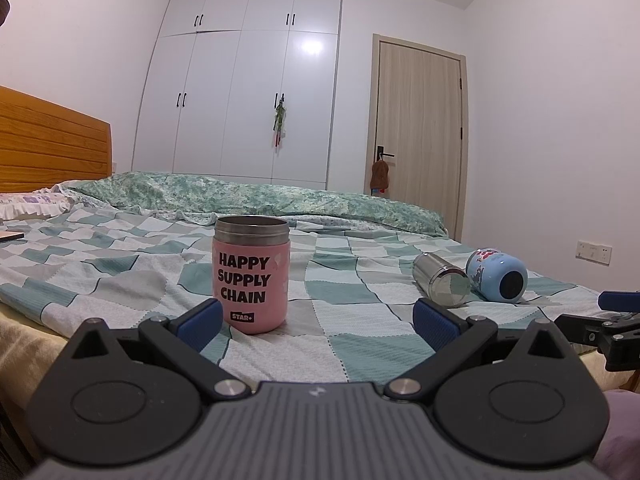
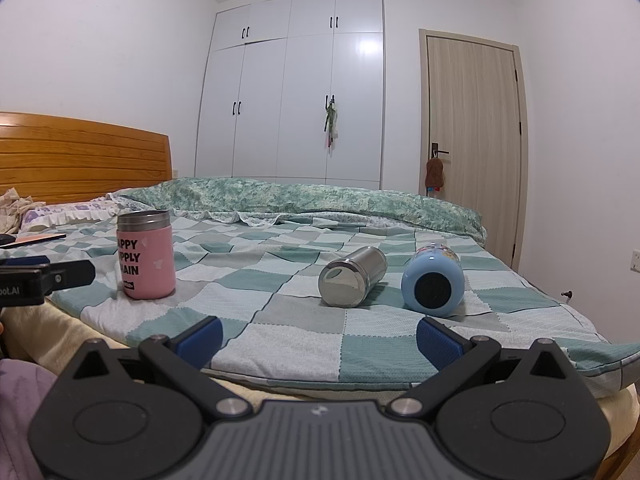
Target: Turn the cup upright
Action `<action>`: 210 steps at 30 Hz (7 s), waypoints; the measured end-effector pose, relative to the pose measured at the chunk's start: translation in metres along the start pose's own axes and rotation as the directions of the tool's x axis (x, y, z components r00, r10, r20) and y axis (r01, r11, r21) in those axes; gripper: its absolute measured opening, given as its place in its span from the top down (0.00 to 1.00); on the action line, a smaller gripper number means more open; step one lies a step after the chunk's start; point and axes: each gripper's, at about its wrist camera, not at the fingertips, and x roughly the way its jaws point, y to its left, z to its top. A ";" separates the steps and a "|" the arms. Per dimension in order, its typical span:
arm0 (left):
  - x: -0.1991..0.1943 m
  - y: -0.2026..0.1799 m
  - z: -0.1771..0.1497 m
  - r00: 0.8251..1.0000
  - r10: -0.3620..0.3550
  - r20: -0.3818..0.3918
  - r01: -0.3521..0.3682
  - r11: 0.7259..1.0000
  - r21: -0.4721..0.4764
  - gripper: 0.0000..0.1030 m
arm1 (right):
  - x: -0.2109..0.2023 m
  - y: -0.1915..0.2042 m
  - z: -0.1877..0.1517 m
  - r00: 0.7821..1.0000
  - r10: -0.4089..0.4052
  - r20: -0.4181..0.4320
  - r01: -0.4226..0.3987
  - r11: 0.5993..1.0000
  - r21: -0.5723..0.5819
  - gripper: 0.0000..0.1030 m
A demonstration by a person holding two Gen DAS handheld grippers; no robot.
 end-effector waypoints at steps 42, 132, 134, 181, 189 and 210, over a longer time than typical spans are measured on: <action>0.000 -0.002 -0.001 1.000 -0.001 0.003 0.001 1.000 -0.003 0.00 | 0.001 0.000 0.000 1.000 0.000 -0.004 0.000 1.000 0.000 0.00; 0.438 -0.135 0.055 0.456 -0.434 -0.777 0.624 0.779 -0.068 0.35 | 0.222 -0.121 0.081 0.915 -0.196 -0.352 0.203 0.979 -0.016 0.00; 0.433 -0.130 0.057 0.464 -0.432 -0.773 0.631 0.774 -0.054 0.36 | 0.220 -0.120 0.083 0.918 -0.195 -0.346 0.203 0.979 -0.012 0.00; 0.222 -0.066 0.072 0.599 -0.246 -0.762 0.240 0.963 -0.123 0.17 | 0.100 -0.054 0.093 0.948 0.192 -0.254 -0.178 0.981 0.079 0.00; 0.192 -0.049 0.091 0.712 -0.224 -0.665 0.244 0.968 -0.064 0.00 | 0.100 -0.045 0.101 0.951 0.183 -0.249 -0.173 0.983 0.063 0.00; 0.124 0.061 0.107 0.908 -0.021 -0.419 0.068 0.993 0.097 0.00 | 0.144 0.043 0.118 0.899 0.205 -0.386 -0.210 0.977 0.029 0.00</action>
